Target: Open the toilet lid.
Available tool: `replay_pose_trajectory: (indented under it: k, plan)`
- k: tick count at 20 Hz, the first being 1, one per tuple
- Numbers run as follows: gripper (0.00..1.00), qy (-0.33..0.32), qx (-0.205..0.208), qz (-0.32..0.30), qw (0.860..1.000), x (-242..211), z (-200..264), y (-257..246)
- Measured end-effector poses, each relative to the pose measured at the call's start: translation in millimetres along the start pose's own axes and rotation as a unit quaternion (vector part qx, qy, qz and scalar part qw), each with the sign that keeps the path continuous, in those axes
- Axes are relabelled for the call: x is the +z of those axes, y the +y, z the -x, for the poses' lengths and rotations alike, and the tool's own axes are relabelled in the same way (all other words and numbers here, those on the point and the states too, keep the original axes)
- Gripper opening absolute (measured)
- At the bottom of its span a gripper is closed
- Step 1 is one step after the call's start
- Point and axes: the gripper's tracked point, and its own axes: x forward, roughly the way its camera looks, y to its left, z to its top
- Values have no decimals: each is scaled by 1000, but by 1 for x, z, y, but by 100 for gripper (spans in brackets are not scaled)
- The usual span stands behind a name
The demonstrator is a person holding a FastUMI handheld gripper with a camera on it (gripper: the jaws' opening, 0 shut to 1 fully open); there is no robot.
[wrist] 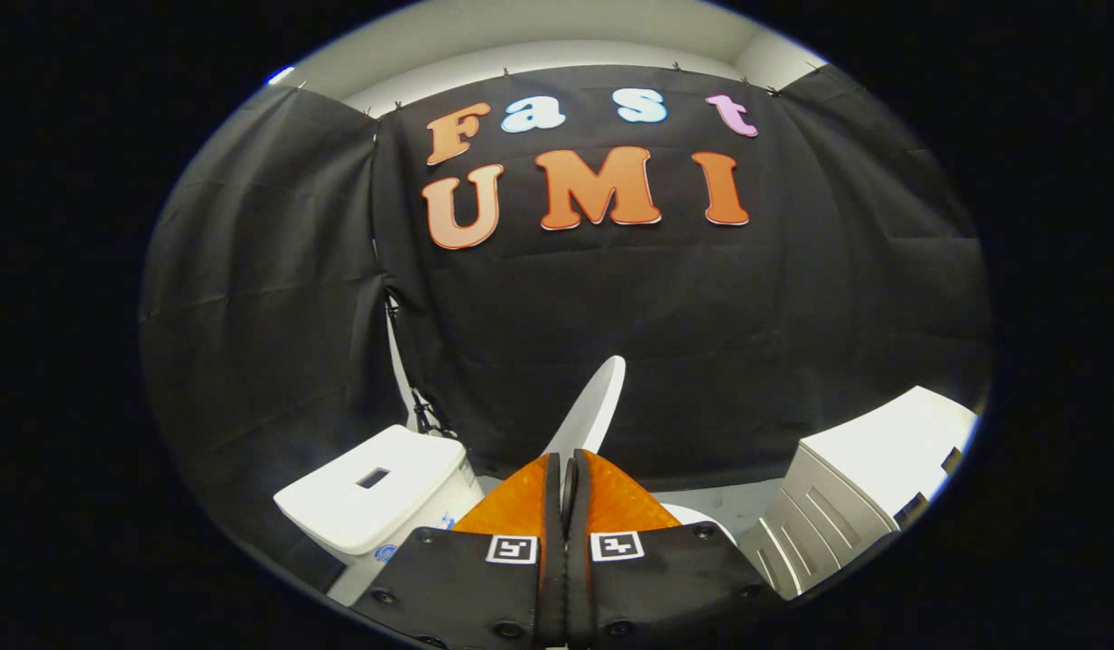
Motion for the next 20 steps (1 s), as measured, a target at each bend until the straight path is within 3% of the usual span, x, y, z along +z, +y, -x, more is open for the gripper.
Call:
replay_pose_trajectory:
  k: [6, 11, 20]
  plan:
    - [8, -6, 49, 17, 999, 20, -6, 61]
    - [8, -11, 81, -10, 997, 26, -12, 103]
    - [8, -14, 106, 33, 994, 26, -26, 181]
